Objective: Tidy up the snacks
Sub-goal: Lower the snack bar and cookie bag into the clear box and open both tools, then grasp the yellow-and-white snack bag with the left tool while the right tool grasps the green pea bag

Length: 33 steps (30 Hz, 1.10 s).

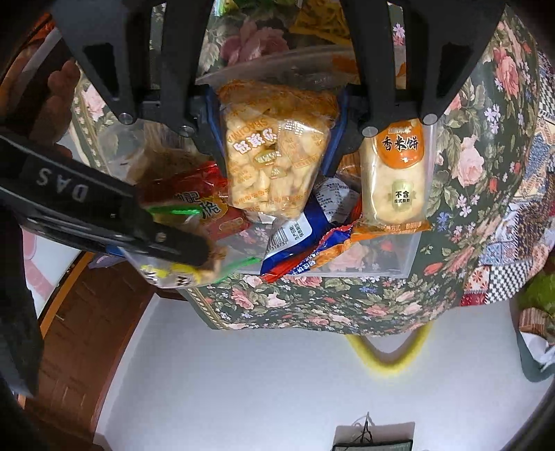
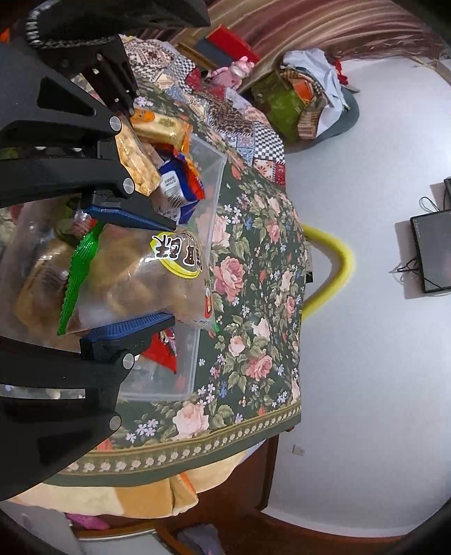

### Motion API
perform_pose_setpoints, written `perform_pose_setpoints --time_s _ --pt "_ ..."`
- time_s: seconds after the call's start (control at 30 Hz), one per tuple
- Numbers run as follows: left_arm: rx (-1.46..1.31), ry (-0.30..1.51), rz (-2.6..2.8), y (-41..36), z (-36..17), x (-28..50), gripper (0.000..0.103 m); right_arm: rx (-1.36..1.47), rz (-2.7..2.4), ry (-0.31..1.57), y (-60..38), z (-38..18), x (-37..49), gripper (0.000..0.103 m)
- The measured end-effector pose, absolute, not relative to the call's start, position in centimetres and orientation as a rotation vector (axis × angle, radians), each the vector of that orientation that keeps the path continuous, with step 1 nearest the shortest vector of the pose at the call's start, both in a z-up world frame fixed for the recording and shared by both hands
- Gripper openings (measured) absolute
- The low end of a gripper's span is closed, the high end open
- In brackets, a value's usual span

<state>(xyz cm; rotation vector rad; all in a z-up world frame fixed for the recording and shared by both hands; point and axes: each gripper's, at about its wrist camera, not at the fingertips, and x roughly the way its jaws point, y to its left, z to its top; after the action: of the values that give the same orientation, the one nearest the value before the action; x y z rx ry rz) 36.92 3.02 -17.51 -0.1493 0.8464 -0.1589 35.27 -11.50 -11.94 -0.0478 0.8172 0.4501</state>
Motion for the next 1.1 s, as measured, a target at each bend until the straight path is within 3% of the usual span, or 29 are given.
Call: perform_pose_setpoints --time_s 0.37,0.83,1.1 --pt "-0.145 0.852 -0.178 2.9 -17.4 36.2 0.057 -0.06 0.475 0.815 -11.2 -11.3 34.3 0.049" --pt "-0.125 0.777 -0.157 3.8 -12.5 30.3 0.06 -0.044 0.489 0.76 -13.6 -8.9 29.1 0.05" --pt "-0.11 0.801 -0.124 5.2 -12.6 26.6 0.066 -0.046 0.53 0.782 -13.3 -10.0 25.6 0.06"
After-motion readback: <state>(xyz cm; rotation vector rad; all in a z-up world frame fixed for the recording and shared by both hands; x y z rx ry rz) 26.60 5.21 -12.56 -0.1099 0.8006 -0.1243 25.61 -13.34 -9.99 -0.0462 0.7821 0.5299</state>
